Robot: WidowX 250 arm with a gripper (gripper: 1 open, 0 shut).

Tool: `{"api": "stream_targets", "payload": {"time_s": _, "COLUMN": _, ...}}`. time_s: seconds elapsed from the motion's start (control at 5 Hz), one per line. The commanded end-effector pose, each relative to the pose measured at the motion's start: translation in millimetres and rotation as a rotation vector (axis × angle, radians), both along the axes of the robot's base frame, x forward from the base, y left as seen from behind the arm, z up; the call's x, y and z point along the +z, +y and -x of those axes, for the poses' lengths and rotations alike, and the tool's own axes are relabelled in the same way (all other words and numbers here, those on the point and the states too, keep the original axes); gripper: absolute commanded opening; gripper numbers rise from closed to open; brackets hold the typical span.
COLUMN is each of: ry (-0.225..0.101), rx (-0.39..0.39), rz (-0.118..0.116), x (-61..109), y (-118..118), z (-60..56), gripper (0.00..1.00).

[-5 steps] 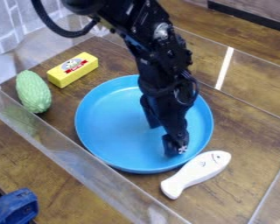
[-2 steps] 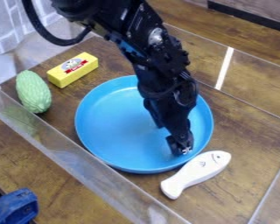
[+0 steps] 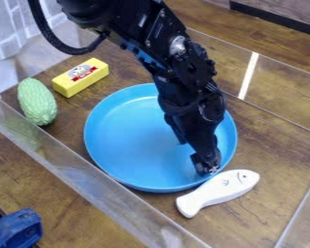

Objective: Put the white object in the blue tray

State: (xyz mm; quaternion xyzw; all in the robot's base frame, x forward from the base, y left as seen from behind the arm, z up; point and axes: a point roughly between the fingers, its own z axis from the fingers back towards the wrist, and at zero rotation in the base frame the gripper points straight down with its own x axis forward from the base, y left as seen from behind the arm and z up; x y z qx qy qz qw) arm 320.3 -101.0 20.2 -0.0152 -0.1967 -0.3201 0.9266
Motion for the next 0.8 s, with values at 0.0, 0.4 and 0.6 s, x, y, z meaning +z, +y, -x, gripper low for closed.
{"api": "stream_targets", "payload": {"time_s": 0.0, "ry": 0.079, "rx": -0.026, "rz": -0.008, "x": -21.9, "y": -18, "z": 22.9, "gripper": 1.00}}
{"api": "stream_targets", "payload": {"time_s": 0.4, "ry": 0.096, "rx": 0.017, "rz": 0.012, "x": -23.8, "y": -23, "z": 36.8, "gripper": 1.00}}
{"api": "stream_targets", "payload": {"time_s": 0.6, "ry": 0.102, "rx": 0.047, "rz": 0.022, "x": -21.4, "y": -24, "z": 42.7, "gripper": 1.00}}
